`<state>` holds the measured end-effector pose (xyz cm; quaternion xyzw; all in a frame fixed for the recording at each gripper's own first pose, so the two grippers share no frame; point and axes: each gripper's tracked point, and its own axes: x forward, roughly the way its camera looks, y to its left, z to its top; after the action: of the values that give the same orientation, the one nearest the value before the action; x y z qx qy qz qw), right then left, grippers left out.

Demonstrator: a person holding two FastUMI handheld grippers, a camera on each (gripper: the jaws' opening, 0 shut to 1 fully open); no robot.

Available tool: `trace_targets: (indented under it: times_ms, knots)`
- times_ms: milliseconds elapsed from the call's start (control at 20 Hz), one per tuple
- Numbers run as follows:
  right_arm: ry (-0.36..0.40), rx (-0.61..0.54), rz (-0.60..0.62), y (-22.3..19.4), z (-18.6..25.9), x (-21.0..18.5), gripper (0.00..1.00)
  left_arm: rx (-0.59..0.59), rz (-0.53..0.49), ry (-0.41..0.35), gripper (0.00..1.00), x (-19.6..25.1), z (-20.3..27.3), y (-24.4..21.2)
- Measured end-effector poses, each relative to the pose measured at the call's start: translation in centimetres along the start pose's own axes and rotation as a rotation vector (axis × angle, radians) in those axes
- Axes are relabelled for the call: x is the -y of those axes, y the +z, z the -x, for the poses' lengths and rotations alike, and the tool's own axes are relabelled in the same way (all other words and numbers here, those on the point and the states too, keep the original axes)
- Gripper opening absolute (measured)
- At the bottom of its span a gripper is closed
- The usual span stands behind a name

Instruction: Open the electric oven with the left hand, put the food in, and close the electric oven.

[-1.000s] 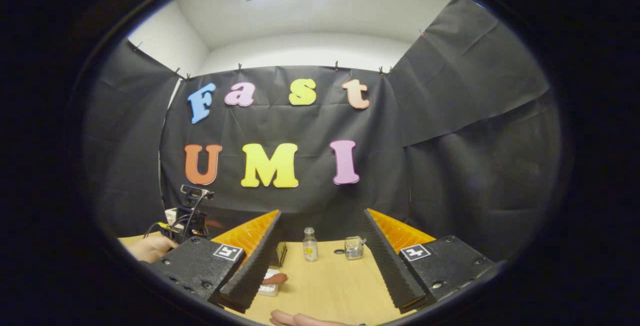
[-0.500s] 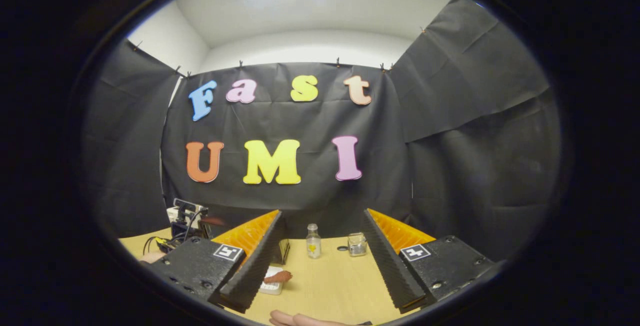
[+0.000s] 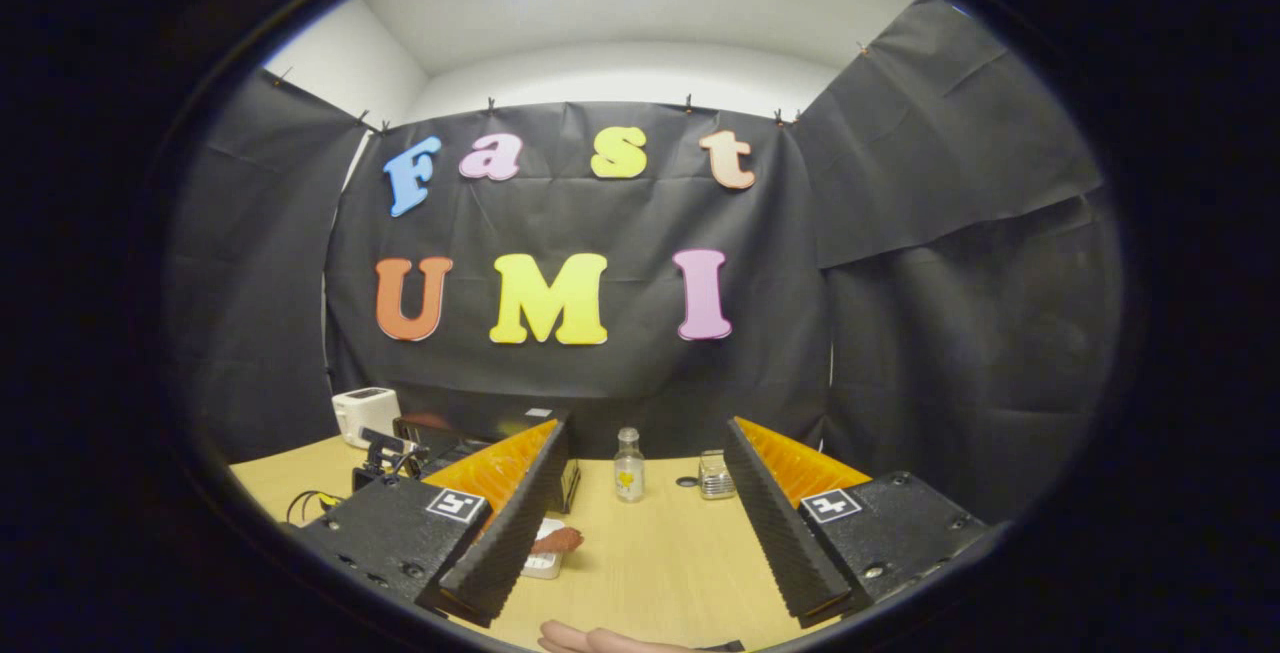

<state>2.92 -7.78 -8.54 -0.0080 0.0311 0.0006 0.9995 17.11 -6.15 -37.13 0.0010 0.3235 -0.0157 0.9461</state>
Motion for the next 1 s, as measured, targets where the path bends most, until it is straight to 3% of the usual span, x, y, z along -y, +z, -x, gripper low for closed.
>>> trace_targets:
  times_ms: [150, 500, 800, 1000]
  knots:
    - [0.004, -0.016, -0.001, -0.5, -0.4, -0.1, 0.99, -0.019, 0.004, -0.001, 0.96, -0.2, -0.1, -0.4]
    - [0.065, -0.147, 0.001, -4.0, -3.6, -1.9, 0.98, 0.085, 0.005, -0.008, 0.95, -0.6, 3.1, 2.4]
    - [0.151, -0.394, 0.071, -10.6, -8.1, -3.4, 1.00, 0.304, 0.041, -0.047, 0.95, -0.2, 11.0, 8.2]
    - [0.193, -0.552, 0.034, -15.7, -11.1, -3.9, 1.00, 0.471, 0.051, -0.044, 0.97, -0.7, 17.5, 11.8]
